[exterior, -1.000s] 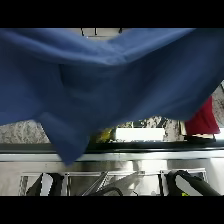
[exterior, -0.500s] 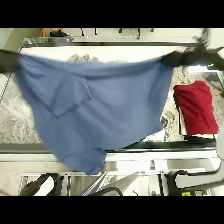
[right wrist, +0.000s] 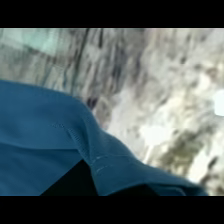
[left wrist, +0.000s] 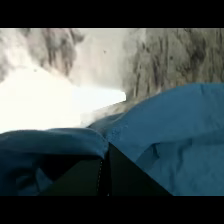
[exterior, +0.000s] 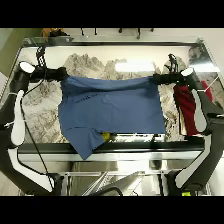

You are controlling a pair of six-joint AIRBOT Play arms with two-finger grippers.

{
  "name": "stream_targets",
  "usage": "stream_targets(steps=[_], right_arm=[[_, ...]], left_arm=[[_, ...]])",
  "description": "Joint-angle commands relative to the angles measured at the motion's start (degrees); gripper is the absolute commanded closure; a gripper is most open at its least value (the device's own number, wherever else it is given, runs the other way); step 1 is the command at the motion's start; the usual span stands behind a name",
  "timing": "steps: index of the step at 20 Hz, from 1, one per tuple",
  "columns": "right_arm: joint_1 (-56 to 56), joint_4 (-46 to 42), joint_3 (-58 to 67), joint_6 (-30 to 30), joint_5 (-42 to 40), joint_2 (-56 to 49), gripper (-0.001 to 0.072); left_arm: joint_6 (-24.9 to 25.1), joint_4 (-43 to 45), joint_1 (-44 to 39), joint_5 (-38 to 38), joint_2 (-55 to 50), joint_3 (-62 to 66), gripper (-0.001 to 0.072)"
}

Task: Fold the shirts.

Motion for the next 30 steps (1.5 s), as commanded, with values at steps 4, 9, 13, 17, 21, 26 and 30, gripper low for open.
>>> stream_targets(steps=[4, 9, 13, 17, 21, 26, 30], right_arm=[[-0.5, 0.2, 7.6, -0.2, -1.0, -3.5, 0.0701], [-0.9, -3.6, 7.6, -0.1, 7.3, -3.5, 0.07], [-0.8, -13.9, 7.6, 3.7, 7.7, -3.8, 0.07], [-0.7, -14.0, 7.6, 3.7, 7.6, -5.4, 0.07], [-0.7, -13.4, 7.6, 3.7, 7.1, -6.4, 0.0699], [-0.6, -7.2, 7.6, 1.4, 5.1, -6.2, 0.052], [-2.1, -13.2, 7.6, 5.6, 8.9, -4.3, 0.0449]], left_arm=[[-9.9, 15.5, -0.2, -9.1, -6.6, 16.7, 0.069], [-9.9, 16.3, -0.8, -12.7, -6.0, 11.8, 0.069], [-14.2, 26.6, -2.4, -13.8, -6.0, 10.7, 0.069], [-15.7, 30.9, -3.9, -13.3, -6.2, 10.7, 0.0689], [-15.6, 29.8, -4.5, -14.6, -7.4, 10.7, 0.0687], [-15.2, 26.2, -4.6, -14.9, -7.7, 10.7, 0.0669], [-18.3, 26.3, -2.8, -22.9, -7.7, 11.2, 0.011]])
